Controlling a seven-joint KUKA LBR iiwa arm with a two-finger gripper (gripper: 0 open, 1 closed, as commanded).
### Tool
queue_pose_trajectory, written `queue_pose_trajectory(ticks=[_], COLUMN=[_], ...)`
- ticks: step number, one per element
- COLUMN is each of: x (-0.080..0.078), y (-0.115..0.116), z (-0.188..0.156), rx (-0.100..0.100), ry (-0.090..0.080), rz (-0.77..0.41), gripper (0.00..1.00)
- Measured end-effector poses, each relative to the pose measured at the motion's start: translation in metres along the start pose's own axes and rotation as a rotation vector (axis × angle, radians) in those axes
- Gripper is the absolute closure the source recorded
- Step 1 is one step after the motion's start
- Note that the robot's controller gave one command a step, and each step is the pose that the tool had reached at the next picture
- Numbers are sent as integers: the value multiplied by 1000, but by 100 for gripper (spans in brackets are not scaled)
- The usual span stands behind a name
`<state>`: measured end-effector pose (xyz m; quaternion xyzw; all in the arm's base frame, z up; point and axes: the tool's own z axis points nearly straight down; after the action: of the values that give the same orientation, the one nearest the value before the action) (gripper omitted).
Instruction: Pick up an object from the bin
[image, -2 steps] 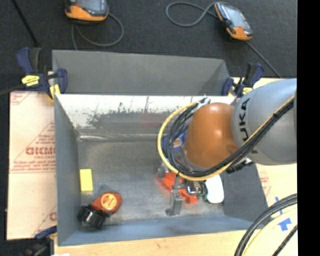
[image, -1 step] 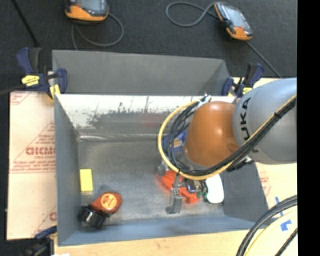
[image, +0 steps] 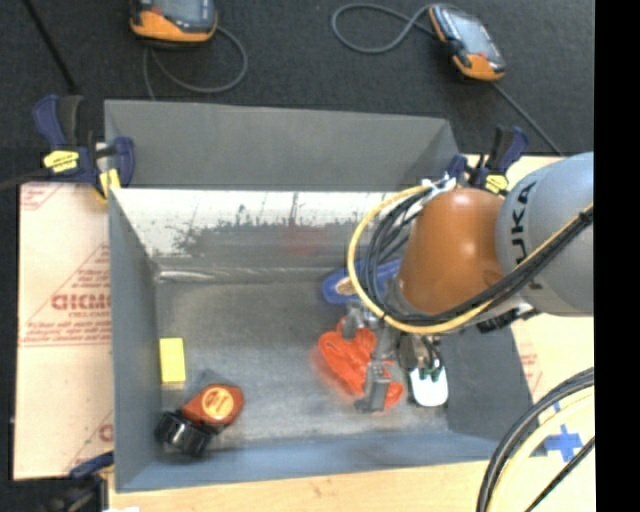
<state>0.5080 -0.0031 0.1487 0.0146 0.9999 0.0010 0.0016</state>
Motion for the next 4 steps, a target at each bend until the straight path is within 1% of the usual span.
queue_pose_trajectory(ticks=[1,2,3,4], x=[5,-20,-18,-6], y=[-30,-10,-20,-26], z=[17,26,56,66], rx=[5,1,-1,0], ry=[-4,4,-9,-1], rz=[-1,12,86,110], gripper=[0,0,0,0])
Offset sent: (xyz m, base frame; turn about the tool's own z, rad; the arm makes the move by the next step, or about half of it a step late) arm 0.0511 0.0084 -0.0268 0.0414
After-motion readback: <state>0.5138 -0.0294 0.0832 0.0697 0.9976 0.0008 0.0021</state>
